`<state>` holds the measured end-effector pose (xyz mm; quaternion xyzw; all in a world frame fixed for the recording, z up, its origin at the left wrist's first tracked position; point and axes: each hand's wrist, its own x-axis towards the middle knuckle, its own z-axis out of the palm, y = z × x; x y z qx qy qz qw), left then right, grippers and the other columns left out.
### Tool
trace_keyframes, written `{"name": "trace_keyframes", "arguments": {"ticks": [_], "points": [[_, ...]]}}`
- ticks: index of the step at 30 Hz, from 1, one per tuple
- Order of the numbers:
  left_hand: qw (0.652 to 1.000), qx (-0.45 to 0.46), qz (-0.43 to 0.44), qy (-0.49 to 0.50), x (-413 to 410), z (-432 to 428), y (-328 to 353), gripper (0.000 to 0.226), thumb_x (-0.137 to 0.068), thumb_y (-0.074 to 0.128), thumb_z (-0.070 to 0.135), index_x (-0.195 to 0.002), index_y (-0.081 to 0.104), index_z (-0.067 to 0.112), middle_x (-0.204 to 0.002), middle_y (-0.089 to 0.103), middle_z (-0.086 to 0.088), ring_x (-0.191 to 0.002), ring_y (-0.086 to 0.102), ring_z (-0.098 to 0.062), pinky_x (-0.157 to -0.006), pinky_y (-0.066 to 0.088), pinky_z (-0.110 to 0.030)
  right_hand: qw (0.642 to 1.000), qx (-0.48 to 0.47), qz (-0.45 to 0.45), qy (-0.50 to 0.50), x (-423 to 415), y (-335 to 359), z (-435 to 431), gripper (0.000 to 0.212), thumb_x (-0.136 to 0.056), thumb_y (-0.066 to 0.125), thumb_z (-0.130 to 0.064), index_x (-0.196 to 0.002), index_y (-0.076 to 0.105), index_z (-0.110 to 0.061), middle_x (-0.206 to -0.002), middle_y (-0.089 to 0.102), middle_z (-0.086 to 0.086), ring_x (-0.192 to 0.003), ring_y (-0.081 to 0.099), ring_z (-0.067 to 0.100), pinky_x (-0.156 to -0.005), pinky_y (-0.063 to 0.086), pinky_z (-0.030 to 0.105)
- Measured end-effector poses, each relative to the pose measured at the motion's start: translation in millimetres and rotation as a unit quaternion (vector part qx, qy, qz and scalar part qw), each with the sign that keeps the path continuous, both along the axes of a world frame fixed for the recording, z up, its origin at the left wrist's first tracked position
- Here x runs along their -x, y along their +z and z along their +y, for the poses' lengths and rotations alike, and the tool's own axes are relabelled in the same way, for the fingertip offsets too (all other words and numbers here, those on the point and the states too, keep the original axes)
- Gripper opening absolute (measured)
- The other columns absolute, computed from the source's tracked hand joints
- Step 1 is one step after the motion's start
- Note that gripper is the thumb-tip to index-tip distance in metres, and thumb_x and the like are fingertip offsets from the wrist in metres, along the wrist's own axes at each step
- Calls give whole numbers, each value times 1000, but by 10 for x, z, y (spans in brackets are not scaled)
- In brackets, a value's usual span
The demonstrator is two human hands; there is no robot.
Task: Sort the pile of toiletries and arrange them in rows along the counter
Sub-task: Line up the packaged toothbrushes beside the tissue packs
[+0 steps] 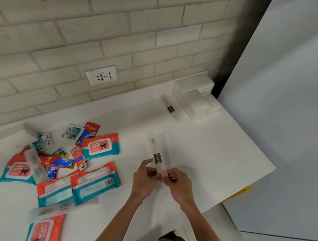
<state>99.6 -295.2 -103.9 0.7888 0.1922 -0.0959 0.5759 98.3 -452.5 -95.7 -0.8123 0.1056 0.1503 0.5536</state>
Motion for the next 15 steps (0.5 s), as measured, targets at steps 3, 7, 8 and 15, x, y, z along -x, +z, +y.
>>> {"name": "trace_keyframes", "arguments": {"ticks": [3, 7, 8, 15], "points": [[999, -10, -38, 2, -141, -246, -91, 69, -89, 79, 10, -142, 44, 38, -99, 70, 16, -87, 69, 9, -73, 51, -3, 1000, 19, -8, 14, -219, -129, -177, 12, -99, 75, -18, -103, 79, -28, -90, 79, -20, -88, 74, -3, -81, 59, 20], [992, -84, -91, -15, -282, -439, -168, 64, -93, 69, 3, -144, 47, 35, -105, 69, 8, -94, 69, -5, -85, 56, -19, 999, 30, -28, 24, -437, -252, -311, 26, -99, 72, -9, -110, 76, -31, -93, 79, -21, -91, 74, -3, -87, 60, 20], [990, -105, -93, -20, -318, -479, -192, 60, -94, 69, 6, -143, 49, 33, -115, 67, 5, -101, 67, -9, -91, 56, -25, 998, 32, -35, 30, -488, -267, -337, 29, -99, 70, -6, -114, 74, -31, -94, 79, -20, -92, 73, -4, -87, 58, 16], [937, -307, -135, -95, -425, -650, -424, 57, -93, 66, 29, -147, 49, 27, -162, 36, 6, -147, 35, -21, -111, 41, -41, 971, 146, -138, 126, -775, -394, -540, 34, -103, 62, -12, -133, 62, -28, -116, 67, -12, -104, 63, 2, -95, 54, 23]]}}
